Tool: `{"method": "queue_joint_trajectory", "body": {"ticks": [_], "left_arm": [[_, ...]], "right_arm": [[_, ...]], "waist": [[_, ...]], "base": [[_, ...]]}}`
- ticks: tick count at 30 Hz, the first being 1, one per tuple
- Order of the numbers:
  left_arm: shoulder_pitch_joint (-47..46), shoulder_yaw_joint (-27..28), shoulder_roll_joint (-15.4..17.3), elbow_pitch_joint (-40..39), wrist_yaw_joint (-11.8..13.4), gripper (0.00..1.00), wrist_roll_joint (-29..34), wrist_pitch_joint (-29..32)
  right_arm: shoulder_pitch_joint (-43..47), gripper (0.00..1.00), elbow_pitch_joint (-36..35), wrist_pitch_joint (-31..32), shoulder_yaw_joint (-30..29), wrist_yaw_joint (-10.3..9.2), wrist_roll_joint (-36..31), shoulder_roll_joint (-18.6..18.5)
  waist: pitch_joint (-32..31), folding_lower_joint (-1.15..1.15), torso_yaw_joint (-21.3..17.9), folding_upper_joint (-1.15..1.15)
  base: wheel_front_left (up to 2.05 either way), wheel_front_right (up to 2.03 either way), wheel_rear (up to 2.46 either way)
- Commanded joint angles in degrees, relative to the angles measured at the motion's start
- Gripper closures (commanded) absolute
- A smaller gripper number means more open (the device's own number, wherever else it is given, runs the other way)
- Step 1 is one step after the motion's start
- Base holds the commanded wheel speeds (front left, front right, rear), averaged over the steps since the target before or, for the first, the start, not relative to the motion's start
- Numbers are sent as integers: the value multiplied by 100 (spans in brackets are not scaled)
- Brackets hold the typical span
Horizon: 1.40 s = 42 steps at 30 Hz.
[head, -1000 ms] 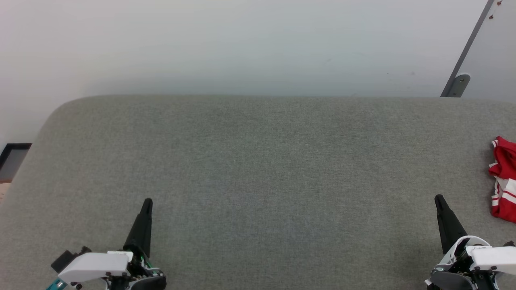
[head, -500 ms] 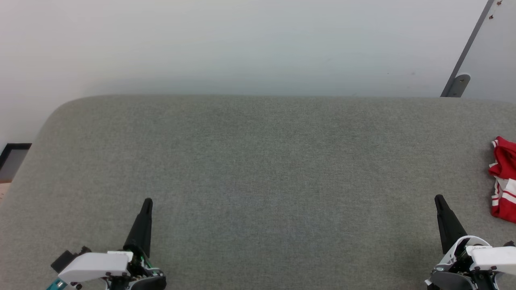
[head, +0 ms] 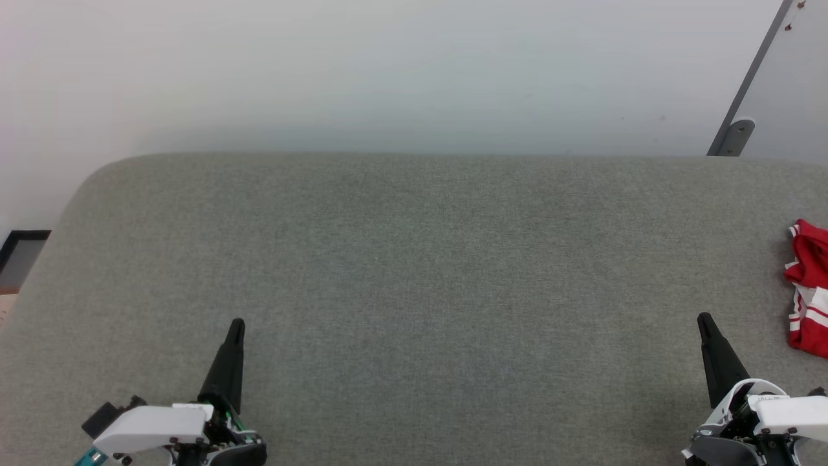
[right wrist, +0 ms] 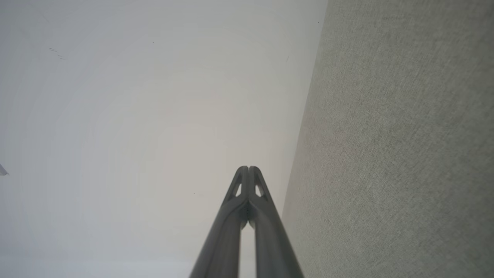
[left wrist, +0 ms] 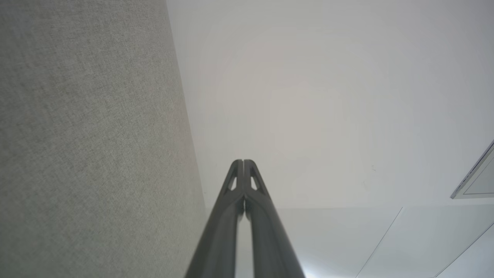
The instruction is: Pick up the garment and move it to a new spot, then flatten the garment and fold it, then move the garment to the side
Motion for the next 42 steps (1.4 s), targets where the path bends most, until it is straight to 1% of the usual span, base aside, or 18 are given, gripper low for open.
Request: {"method": "queue_joint_trajectory", "body": {"ticks": [1,42], "left_arm": [[-50,8,-1,5,8,100,-20,6],[-50,7,-1,5,8,100,-21,5]], "right_arm": [[-16,100,-16,14,4,-8,24,20],[-16,100,-16,13,4,-8,24,20]], "waist": [[0,0,0,0],[0,0,0,0]], "base": [[0,0,0],[0,0,0]]}}
